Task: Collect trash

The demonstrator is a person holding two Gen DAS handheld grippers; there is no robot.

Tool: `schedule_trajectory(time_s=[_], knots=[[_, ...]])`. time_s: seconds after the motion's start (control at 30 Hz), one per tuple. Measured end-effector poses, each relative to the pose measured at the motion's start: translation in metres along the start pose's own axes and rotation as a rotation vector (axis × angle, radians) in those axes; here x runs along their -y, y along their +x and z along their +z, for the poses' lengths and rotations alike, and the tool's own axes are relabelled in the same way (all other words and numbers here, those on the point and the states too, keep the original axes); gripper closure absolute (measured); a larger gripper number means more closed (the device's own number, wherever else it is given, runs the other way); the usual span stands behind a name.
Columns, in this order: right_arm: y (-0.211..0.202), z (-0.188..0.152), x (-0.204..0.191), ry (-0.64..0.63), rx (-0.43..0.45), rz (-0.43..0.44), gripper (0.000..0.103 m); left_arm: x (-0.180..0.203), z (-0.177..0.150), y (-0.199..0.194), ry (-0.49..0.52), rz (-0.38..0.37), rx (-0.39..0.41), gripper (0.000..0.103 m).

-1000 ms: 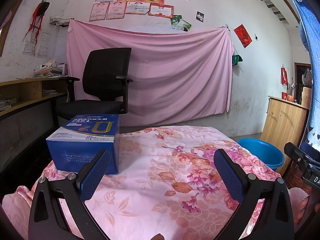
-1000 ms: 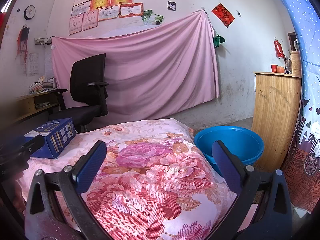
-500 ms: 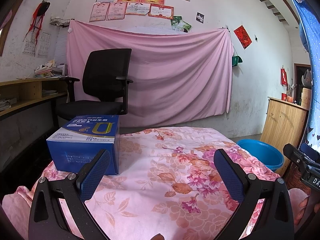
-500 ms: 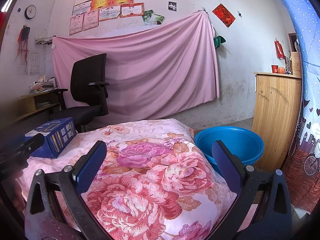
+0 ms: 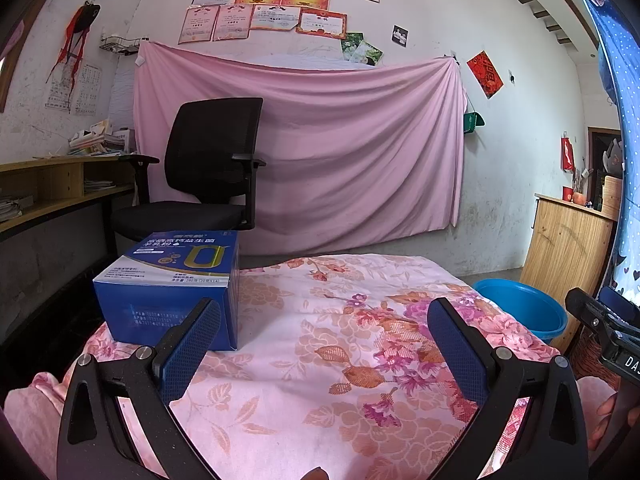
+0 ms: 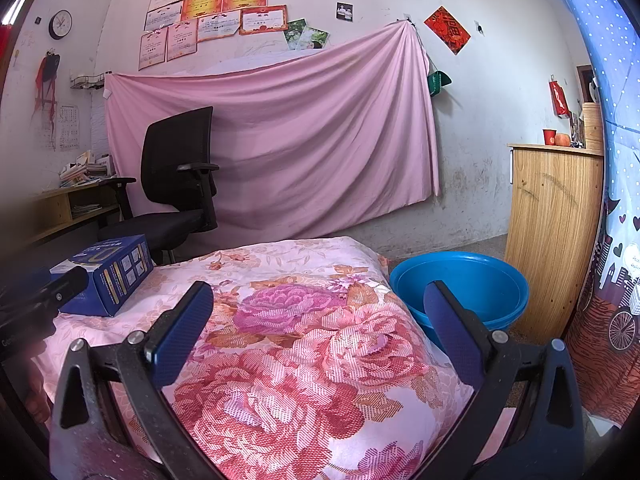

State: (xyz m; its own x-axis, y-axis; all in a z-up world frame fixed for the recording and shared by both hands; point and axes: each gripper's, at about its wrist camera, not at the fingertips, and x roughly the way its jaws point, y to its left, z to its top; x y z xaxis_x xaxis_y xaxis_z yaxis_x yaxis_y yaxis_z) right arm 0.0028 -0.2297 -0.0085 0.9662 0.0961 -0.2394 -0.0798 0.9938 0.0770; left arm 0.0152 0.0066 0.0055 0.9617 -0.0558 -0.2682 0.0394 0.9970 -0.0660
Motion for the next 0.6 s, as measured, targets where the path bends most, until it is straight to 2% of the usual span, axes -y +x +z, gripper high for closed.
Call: schedule_trajectory(time_s=[0.6], knots=[[0.0005, -0.0014, 0.0006, 0.003, 0.001, 0.002, 0.000, 0.0006, 0.0024, -0.0005, 0.006, -0.005, -0.004, 0.002]])
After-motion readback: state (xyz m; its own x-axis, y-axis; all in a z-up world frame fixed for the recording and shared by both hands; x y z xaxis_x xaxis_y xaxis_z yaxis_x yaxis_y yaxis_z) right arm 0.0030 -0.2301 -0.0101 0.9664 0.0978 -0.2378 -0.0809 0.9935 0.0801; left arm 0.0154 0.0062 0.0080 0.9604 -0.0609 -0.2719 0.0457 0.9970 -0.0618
